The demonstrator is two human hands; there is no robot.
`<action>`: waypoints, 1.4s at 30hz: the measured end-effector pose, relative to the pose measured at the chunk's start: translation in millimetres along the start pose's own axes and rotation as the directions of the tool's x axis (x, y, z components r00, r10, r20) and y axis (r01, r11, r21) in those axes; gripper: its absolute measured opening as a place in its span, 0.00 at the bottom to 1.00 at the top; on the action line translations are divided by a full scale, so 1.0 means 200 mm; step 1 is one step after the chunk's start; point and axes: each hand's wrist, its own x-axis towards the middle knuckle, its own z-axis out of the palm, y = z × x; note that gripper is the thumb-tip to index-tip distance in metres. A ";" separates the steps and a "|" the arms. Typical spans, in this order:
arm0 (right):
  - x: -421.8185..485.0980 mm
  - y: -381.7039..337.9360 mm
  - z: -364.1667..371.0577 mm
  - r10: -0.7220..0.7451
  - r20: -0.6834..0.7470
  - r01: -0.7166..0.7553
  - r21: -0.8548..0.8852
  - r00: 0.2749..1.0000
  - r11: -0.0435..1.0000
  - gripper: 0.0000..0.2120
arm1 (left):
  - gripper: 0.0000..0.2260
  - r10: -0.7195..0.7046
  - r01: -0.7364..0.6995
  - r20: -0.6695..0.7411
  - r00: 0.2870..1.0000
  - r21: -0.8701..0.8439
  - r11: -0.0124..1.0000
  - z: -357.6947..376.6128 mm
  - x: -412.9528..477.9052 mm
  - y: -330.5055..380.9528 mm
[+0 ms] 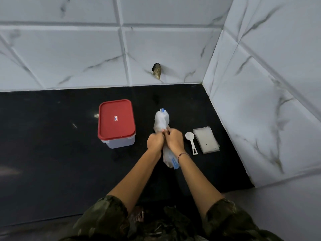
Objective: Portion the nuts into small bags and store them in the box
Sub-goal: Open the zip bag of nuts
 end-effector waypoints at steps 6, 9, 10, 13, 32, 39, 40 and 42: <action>-0.05 0.06 0.04 0.125 -0.035 -0.120 0.115 0.992 0.986 0.20 | 0.11 0.015 -0.016 0.017 1.000 0.053 0.998 -0.06 0.01 -0.05; -0.04 0.05 0.01 0.216 0.062 -0.224 0.186 0.974 0.957 0.17 | 0.13 0.148 -0.147 0.009 0.989 0.169 0.975 -0.06 0.01 -0.08; -0.03 0.04 -0.01 0.251 0.132 -0.273 0.189 0.959 0.943 0.17 | 0.14 0.191 -0.186 -0.006 0.982 0.193 0.963 -0.06 0.00 -0.09; -0.02 0.02 -0.06 0.347 0.277 -0.414 0.236 0.896 0.879 0.17 | 0.15 0.283 -0.263 -0.051 0.958 0.244 0.933 -0.07 0.00 -0.09; -0.04 -0.14 -0.27 0.137 0.178 -0.191 0.338 0.974 0.921 0.23 | 0.05 0.461 -0.461 0.004 0.888 -0.009 0.888 -0.03 -0.13 0.12; -0.07 -0.21 -0.38 0.097 0.169 -0.171 0.505 0.981 0.846 0.13 | 0.08 0.419 -0.416 0.020 0.908 -0.084 0.905 -0.03 -0.17 0.22; -0.07 -0.22 -0.40 0.076 0.167 -0.152 0.510 0.983 0.847 0.12 | 0.09 0.415 -0.412 0.017 0.910 -0.087 0.907 -0.03 -0.18 0.24; -0.07 -0.24 -0.43 0.036 0.157 -0.112 0.510 0.987 0.853 0.12 | 0.09 0.412 -0.411 0.006 0.911 -0.055 0.910 -0.03 -0.19 0.26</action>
